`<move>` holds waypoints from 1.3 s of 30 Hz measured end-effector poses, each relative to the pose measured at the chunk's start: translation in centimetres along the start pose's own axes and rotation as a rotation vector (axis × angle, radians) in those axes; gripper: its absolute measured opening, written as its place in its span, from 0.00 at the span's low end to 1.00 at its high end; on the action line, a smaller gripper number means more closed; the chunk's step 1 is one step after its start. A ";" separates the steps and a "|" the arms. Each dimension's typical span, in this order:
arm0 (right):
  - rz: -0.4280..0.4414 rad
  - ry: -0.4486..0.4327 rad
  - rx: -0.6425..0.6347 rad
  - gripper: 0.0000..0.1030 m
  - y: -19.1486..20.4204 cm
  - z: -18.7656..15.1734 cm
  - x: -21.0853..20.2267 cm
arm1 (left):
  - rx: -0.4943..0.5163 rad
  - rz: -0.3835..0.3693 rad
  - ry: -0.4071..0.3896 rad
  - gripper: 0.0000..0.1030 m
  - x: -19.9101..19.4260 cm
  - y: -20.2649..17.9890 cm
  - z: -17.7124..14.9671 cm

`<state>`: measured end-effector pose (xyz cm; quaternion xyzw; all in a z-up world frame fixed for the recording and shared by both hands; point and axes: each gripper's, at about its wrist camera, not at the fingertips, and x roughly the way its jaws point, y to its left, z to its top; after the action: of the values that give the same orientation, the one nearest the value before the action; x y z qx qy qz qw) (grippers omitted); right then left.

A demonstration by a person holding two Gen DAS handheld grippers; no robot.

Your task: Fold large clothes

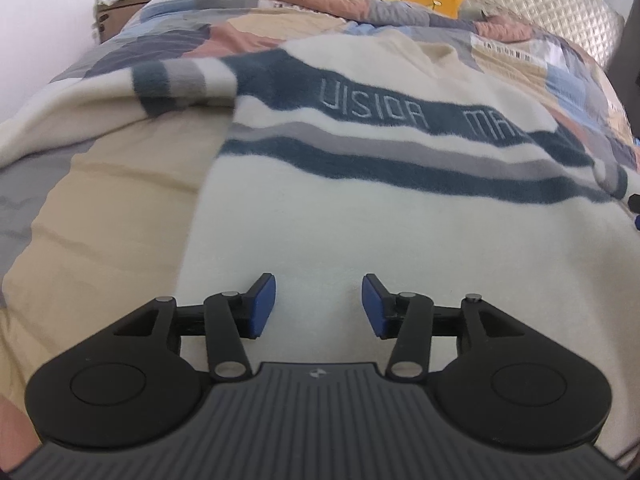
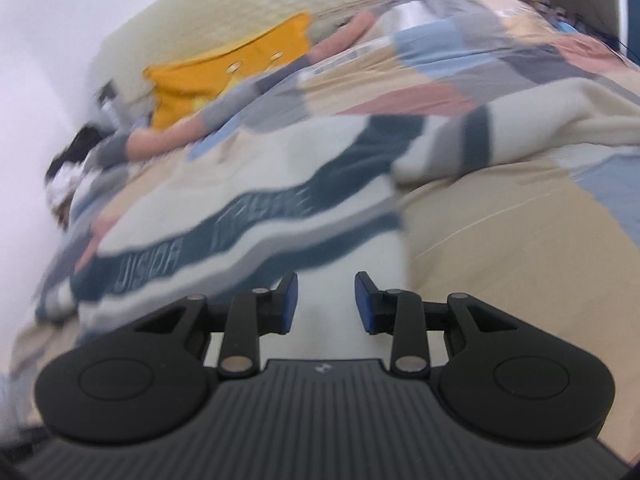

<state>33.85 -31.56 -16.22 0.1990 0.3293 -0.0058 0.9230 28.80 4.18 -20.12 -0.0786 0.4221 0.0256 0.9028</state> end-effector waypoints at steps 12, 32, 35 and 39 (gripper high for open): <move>-0.056 0.010 0.247 0.59 -9.8 4.9 3.3 | -0.007 -0.040 -0.020 0.54 -1.1 -2.4 -0.4; 0.070 -0.184 0.459 0.74 -19.5 5.8 11.2 | -0.025 -0.123 -0.008 0.57 1.0 -3.1 -0.1; 0.071 -0.244 0.500 0.72 -21.5 6.5 12.0 | -0.033 -0.126 -0.008 0.57 1.3 -3.1 0.1; -0.002 -0.322 0.534 0.72 -23.8 8.1 12.9 | -0.047 -0.129 -0.005 0.58 1.9 -2.7 0.3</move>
<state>45.47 -54.95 -27.04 0.4307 0.1658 -0.1244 0.8784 30.56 1.51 -21.02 -0.1267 0.4131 -0.0227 0.9016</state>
